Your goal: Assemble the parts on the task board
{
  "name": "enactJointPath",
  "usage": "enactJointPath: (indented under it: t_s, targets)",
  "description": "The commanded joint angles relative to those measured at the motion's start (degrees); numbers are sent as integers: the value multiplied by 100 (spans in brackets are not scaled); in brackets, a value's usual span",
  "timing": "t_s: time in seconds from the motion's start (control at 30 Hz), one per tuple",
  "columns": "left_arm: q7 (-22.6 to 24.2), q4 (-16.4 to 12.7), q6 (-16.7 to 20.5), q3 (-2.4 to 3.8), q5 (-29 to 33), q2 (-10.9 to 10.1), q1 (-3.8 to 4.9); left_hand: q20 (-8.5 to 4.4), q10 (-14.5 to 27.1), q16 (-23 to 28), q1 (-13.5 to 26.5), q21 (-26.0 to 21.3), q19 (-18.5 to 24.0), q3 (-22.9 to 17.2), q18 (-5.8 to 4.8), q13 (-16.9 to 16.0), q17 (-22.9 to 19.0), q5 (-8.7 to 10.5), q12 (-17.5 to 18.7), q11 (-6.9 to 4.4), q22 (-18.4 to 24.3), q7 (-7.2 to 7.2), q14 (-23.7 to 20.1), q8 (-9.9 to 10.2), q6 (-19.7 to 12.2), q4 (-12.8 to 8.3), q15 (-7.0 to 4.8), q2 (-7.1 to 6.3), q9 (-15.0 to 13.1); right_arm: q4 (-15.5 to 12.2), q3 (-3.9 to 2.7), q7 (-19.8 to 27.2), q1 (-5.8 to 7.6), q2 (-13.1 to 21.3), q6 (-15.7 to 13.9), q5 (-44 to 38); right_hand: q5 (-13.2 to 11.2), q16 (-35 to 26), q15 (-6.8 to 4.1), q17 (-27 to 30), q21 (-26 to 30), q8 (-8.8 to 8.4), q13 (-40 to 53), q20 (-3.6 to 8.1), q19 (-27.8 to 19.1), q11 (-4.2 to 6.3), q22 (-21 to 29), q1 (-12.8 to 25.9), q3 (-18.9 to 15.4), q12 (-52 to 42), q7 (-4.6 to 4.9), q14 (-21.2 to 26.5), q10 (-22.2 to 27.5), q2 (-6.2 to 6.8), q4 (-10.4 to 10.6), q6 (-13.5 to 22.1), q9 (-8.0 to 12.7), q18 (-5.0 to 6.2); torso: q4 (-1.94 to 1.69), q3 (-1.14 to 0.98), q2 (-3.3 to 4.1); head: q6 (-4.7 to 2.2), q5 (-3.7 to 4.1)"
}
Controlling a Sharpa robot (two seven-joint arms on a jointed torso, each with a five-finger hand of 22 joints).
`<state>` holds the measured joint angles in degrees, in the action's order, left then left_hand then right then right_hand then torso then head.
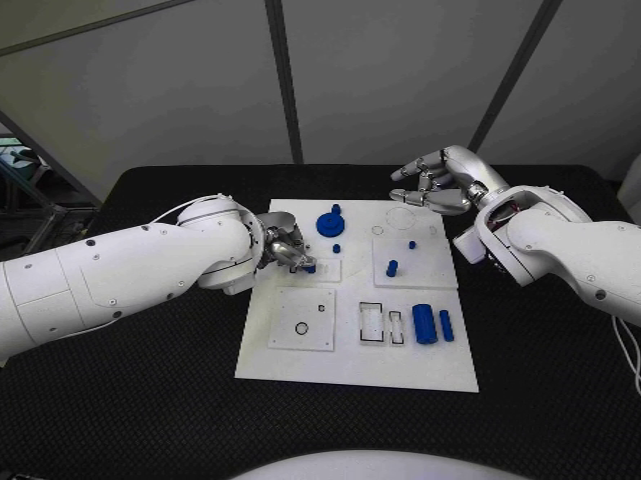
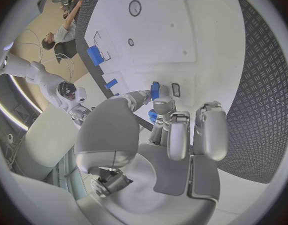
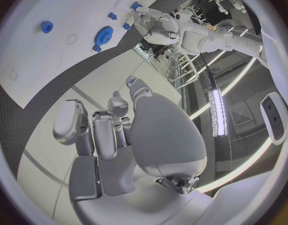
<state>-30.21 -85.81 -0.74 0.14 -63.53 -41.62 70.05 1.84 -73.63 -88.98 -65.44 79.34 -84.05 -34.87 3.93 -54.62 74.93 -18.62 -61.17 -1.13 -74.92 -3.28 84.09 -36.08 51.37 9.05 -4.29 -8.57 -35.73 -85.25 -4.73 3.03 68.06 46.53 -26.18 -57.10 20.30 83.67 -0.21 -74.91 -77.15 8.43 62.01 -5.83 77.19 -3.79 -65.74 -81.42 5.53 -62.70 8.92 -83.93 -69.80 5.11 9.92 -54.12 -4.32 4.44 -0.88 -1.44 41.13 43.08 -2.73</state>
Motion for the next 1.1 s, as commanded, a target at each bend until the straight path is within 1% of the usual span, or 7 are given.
enactJointPath:
  t_s: [0.03, 0.3, 0.87, 1.1]
  targets:
    - [-46, -4, -121, -4, -53, 11, -1, -33, -29, -18, 124, 32, -36, -720, -81, -18, 1402, -11, -12, -32, -117, 52, 558, -57, 1, -765, -46, -9, -25, -4, -3, 28, 9, -6, -2, -15, 30, -21, -28, -373, 35, 29, -7, 16, -30, -4, 7, 60, -4, 28, 1, -321, -11, 6, 20, 36, 6, 58, 4, -2, 2, 2, 2]
    - [-46, 15, -163, -4, -53, 30, 0, -56, -71, -25, 452, 36, -46, -455, -86, -55, 1411, 7, -73, -66, -147, 103, 561, -100, 32, -634, -75, -15, -53, -3, -3, 25, 9, -9, 3, -15, 30, -21, -28, -373, 35, 29, -7, 16, -30, -4, 7, 60, -4, 28, 1, -321, -11, 6, 20, 36, 6, 58, 2, -4, 0, 10, 1]
    - [-44, 57, -172, -3, -53, 58, 0, -72, -103, -41, 622, 50, -61, -258, -92, -108, 1430, 7, -135, -87, -184, 128, 567, -108, 101, -542, -92, 4, -41, -6, -3, 24, 9, -8, 0, -15, 39, -24, -29, -370, 41, 29, -16, 18, -31, -2, 13, 60, -5, 34, 0, -322, -9, 7, 20, 42, 8, 59, 4, -4, 3, 30, 19]
    - [-44, 72, -196, -3, -53, 67, 0, -78, -137, -64, 740, 87, -85, -135, -105, -162, 1459, 9, -191, -94, -242, 137, 576, -105, 143, -459, -98, 21, -28, -10, -3, 22, 9, -1, 0, -15, 40, -24, -30, -369, 41, 29, -17, 18, -31, -2, 13, 61, -5, 34, 0, -322, -9, 7, 21, 43, 9, 59, 3, -4, 1, 41, 23]
